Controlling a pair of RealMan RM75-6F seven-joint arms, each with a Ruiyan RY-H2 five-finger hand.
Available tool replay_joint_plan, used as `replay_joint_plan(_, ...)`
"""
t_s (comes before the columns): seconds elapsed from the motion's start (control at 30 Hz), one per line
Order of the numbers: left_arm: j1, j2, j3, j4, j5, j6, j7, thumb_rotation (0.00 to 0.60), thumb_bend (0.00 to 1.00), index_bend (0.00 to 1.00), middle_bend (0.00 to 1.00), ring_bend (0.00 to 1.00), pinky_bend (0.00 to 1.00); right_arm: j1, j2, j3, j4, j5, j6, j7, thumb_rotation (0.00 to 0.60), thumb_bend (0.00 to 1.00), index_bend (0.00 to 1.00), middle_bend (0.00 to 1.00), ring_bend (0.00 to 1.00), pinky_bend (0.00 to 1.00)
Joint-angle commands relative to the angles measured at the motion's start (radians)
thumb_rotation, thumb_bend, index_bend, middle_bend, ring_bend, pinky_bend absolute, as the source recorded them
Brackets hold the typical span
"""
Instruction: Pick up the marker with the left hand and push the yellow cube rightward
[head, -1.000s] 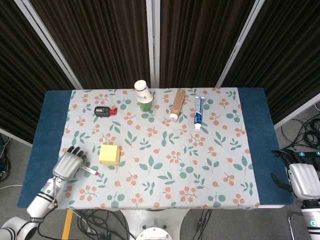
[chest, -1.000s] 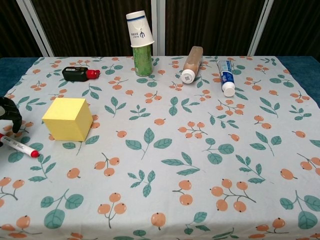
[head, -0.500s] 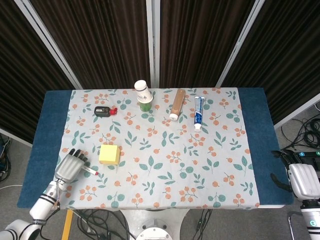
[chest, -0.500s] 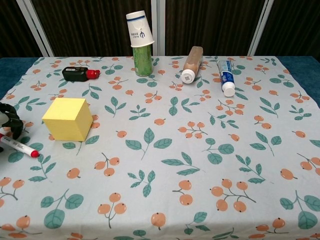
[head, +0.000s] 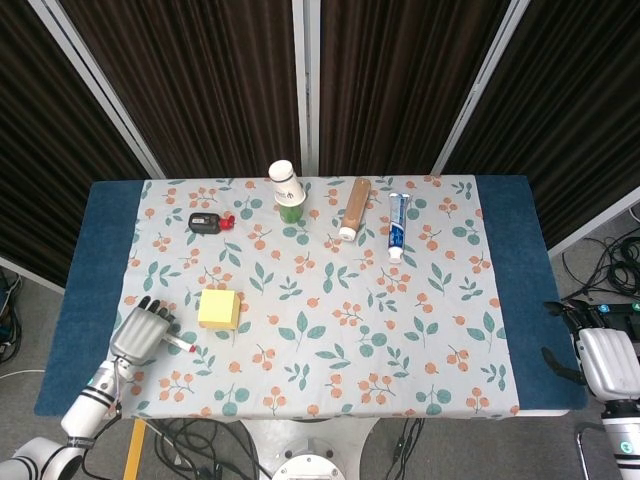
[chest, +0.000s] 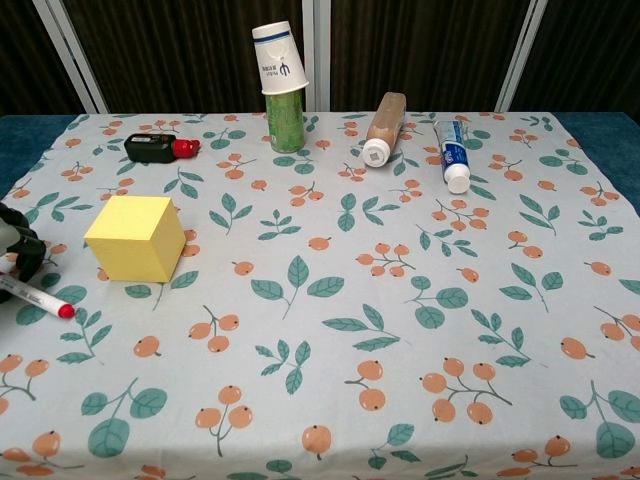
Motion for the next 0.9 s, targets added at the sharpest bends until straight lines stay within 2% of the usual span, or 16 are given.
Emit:
replay_joint_plan(0.03, 0.0, -0.003, 0.001, 0.004, 0.001, 0.001, -0.001, 0.6, 0.36, 0.58, 0.56, 0.32, 0.29, 0.0, 0.0, 0.0, 0.0, 0.0, 0.0, 0.0, 0.6, 0.21, 0.22, 0.3, 0.14, 0.21)
replay_joint_plan(0.3, -0.001, -0.009, 0.004, 0.017, -0.001, -0.001, -0.034, 0.6, 0.37, 0.59, 0.58, 0.33, 0.29, -0.002, 0.0, 0.0, 0.0, 0.001, 0.001, 0.002, 0.6, 0.21, 0.22, 0.3, 0.14, 0.21)
replay_joint_plan(0.37, 0.0, -0.009, 0.007, 0.024, 0.01, 0.016, -0.064, 0.6, 0.38, 0.62, 0.6, 0.36, 0.33, -0.002, 0.001, 0.0, -0.001, 0.001, 0.002, 0.002, 0.6, 0.2, 0.22, 0.3, 0.14, 0.21)
replay_joint_plan(0.57, 0.001, -0.007, 0.016, 0.066, 0.034, 0.046, -0.194, 0.6, 0.4, 0.65, 0.63, 0.44, 0.51, -0.002, 0.001, 0.001, -0.001, 0.002, 0.002, 0.001, 0.6, 0.21, 0.22, 0.3, 0.14, 0.2)
replay_joint_plan(0.9, 0.022, -0.004, 0.01, 0.181, 0.06, 0.151, -0.44, 0.6, 0.41, 0.65, 0.64, 0.46, 0.55, -0.006, 0.008, 0.002, -0.007, 0.002, 0.012, -0.001, 0.6, 0.21, 0.21, 0.3, 0.14, 0.2)
